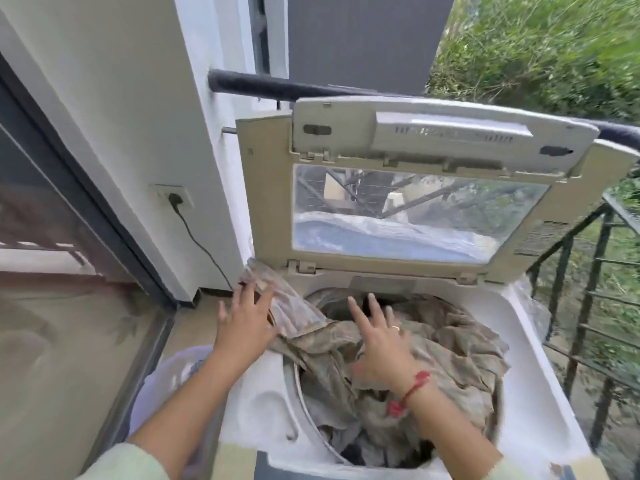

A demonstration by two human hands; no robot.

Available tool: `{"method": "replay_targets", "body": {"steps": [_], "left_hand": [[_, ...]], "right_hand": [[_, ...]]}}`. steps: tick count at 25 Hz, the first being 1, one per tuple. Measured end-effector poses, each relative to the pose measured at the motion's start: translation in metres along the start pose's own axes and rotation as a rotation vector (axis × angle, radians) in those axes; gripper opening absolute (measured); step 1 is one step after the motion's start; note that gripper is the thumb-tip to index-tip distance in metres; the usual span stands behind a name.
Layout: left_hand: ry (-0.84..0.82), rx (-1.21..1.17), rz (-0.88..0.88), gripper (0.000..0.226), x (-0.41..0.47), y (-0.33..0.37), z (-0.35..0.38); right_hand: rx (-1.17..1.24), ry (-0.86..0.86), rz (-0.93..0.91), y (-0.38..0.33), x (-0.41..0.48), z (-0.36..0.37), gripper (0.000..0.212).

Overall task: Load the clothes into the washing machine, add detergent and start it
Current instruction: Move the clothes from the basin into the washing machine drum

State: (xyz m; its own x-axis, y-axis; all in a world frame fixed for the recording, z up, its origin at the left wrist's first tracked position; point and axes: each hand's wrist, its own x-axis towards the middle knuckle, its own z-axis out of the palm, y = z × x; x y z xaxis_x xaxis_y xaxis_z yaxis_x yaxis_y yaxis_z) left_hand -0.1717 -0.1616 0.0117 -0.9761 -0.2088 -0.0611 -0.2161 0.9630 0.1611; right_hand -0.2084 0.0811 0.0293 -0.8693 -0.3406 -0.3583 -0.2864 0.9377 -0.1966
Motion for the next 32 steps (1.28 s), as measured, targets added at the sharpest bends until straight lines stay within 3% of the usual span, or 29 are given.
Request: {"method": "replay_targets", "body": {"steps": [1,3,7,9,11,12,14,17,19,20,22,23,26,28,29,30,32], "left_hand": [[-0.055,-0.054,0.006,0.056,-0.001,-0.007,0.009],[0.01,-0.084,0.07,0.023,-0.005,-0.009,0.022],[0.13,0.045,0.129,0.027,-0.008,0.012,0.033],[0.182,0.039,0.209,0.008,-0.012,0.028,0.042],[0.139,-0.023,0.258,0.02,-0.017,0.056,0.047],[0.063,-0.051,0.291,0.026,-0.021,0.073,0.048],[-0.26,-0.122,0.314,0.03,-0.026,0.109,0.055],[-0.717,-0.068,0.308,0.036,-0.018,0.12,0.098],[-0.935,0.052,0.294,0.047,-0.011,0.11,0.111],[-0.99,0.094,0.287,0.048,-0.009,0.104,0.108],[-0.967,0.106,0.308,0.04,-0.007,0.1,0.093],[-0.886,0.095,0.312,0.035,-0.005,0.099,0.084],[-0.414,-0.011,0.212,0.028,-0.002,0.094,0.055],[-0.143,-0.159,0.161,0.048,-0.003,0.099,0.052],[-0.159,-0.197,0.166,0.067,-0.004,0.105,0.054],[-0.283,-0.24,0.171,0.085,-0.004,0.114,0.059],[-0.662,-0.249,0.133,0.109,-0.002,0.132,0.09]], "right_hand": [[-0.05,-0.085,-0.018,-0.01,0.015,0.022,0.097],[-0.193,-0.166,0.001,-0.01,0.033,0.062,0.08],[-0.351,0.069,-0.007,0.015,0.02,0.063,0.044],[-0.34,0.197,0.1,0.038,0.003,0.04,0.042],[-0.302,0.296,0.223,0.063,-0.016,0.021,0.043],[-0.281,0.318,0.28,0.074,-0.027,0.012,0.046],[-0.177,0.286,0.343,0.095,-0.045,0.0,0.06],[-0.008,-0.047,0.257,0.112,-0.057,-0.002,0.084],[-0.13,-0.098,0.214,0.113,-0.06,0.006,0.094],[-0.227,-0.027,0.207,0.112,-0.059,0.007,0.099],[-0.322,0.155,0.214,0.111,-0.05,0.009,0.11],[-0.343,0.16,0.206,0.114,-0.043,0.009,0.113],[-0.275,-0.194,0.263,0.123,-0.009,0.027,0.122],[-0.243,-0.398,0.297,0.126,0.019,0.054,0.132],[-0.204,-0.463,0.32,0.128,0.029,0.068,0.131],[-0.161,-0.512,0.355,0.131,0.038,0.082,0.127],[-0.091,-0.576,0.427,0.14,0.051,0.1,0.116]]}}
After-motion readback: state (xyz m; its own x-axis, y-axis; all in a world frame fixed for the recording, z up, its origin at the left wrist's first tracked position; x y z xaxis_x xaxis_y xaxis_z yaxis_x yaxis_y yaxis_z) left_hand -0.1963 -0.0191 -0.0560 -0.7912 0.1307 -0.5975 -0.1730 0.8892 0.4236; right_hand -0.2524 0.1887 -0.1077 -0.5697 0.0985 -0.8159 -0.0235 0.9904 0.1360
